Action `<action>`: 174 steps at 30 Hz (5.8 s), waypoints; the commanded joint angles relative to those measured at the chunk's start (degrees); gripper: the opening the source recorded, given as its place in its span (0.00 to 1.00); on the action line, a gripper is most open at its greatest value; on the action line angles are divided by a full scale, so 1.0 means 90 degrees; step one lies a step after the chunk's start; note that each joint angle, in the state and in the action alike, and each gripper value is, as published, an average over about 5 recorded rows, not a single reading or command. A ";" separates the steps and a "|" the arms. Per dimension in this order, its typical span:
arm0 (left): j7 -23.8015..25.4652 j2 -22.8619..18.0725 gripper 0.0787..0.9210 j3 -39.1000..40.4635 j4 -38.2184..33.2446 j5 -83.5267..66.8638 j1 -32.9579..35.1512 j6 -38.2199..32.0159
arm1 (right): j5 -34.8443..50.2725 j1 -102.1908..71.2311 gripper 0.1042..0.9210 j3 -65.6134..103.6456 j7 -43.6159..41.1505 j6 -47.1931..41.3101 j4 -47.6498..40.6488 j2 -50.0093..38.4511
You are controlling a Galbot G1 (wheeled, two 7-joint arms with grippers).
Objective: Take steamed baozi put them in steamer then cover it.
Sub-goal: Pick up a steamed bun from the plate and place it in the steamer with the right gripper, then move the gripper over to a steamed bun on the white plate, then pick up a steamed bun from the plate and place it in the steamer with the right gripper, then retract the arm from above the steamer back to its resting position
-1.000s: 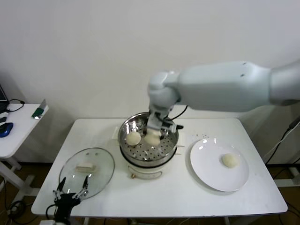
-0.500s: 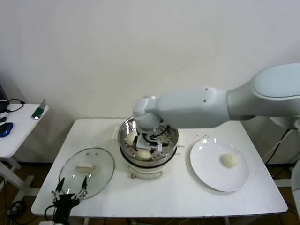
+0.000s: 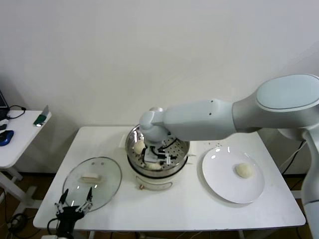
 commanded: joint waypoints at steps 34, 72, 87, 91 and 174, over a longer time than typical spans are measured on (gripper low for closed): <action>0.0011 -0.0024 0.88 0.0002 0.0070 0.0024 -0.0105 0.0059 | 0.1873 -0.0833 0.88 0.0291 -0.0741 -0.2178 -0.1247 -0.5265; -0.0002 -0.0082 0.88 -0.0029 0.0119 0.0103 -0.0036 0.0055 | 0.0867 -0.3150 0.73 0.2064 -0.0599 -0.2165 -0.2853 -0.4274; -0.0002 -0.0079 0.88 -0.0006 0.0045 0.0098 -0.0055 0.0083 | 0.2686 0.0224 0.45 -0.0137 -0.0715 -0.2241 -0.1293 -0.4617; 0.0002 -0.0066 0.88 0.0010 0.0028 0.0096 -0.0071 0.0100 | 0.3485 0.1762 0.46 -0.1122 -0.0741 -0.2386 -0.0460 -0.4463; 0.0016 0.0034 0.88 -0.0065 -0.0083 -0.0125 -0.0046 0.0177 | 0.5444 0.0178 0.88 0.1398 0.1319 -0.4258 -0.0369 -0.2533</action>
